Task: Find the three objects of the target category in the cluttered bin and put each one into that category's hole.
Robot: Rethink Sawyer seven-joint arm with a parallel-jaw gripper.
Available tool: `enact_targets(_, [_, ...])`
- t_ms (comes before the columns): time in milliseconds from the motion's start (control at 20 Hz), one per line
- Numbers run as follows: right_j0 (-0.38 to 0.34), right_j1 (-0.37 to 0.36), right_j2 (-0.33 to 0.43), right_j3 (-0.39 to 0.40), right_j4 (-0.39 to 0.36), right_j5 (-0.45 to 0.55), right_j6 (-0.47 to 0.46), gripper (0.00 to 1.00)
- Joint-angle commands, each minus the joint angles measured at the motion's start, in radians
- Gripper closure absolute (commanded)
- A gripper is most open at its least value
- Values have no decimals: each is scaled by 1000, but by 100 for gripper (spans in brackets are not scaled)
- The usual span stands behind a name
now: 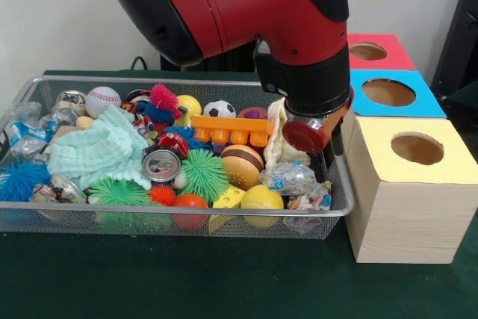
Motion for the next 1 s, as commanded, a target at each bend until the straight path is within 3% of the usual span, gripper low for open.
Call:
enact_targets(50, [-14, 70, 20, -26, -112, -51, -276, 0])
enact_targets(600, [-29, 79, -12, -19, -157, -20, -241, 0])
enact_targets(1000, [-58, 81, 28, -16, -180, -43, -300, 0])
